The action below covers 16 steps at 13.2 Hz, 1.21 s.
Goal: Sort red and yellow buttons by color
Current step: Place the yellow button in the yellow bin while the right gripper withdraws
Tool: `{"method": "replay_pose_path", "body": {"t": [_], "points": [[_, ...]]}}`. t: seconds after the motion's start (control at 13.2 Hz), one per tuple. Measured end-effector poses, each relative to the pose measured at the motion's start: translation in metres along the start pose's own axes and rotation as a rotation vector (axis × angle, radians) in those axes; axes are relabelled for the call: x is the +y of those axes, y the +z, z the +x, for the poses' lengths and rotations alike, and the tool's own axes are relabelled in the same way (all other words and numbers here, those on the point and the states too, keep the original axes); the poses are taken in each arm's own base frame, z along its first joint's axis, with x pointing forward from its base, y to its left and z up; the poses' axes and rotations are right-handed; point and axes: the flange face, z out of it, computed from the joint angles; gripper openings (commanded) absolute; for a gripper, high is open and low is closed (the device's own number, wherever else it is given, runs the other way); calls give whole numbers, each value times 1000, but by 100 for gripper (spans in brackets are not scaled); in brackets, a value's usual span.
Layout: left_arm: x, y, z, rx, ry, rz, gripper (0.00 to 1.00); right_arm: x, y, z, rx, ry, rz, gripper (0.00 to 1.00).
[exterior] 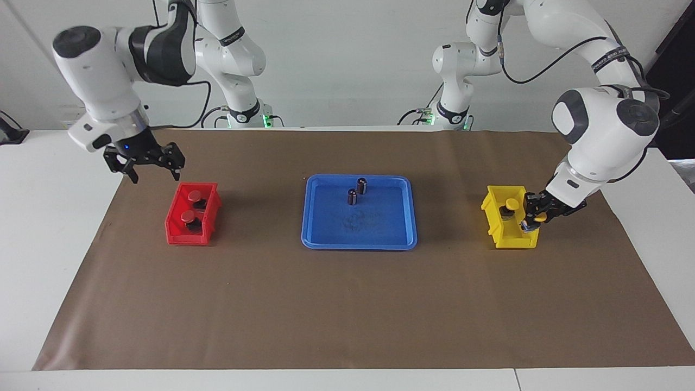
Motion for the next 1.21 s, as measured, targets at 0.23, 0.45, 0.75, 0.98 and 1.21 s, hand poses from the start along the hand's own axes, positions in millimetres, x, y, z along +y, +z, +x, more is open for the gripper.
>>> {"method": "replay_pose_path", "body": {"t": [0.23,0.45,0.75,0.98,1.21], "points": [[5,23,-12,-10,8,-3,1,7,-44,-9,-16,25,3,100],[1,40,-25,3,15,-1,1,12,-48,-10,-52,43,14,100],[0,63,-33,25,17,3,21,18,-50,-10,-72,52,21,100],[-7,81,-41,18,25,3,37,21,-50,-11,-78,58,22,100],[-28,86,-47,16,39,4,53,23,-50,-11,-77,61,23,100]]}}
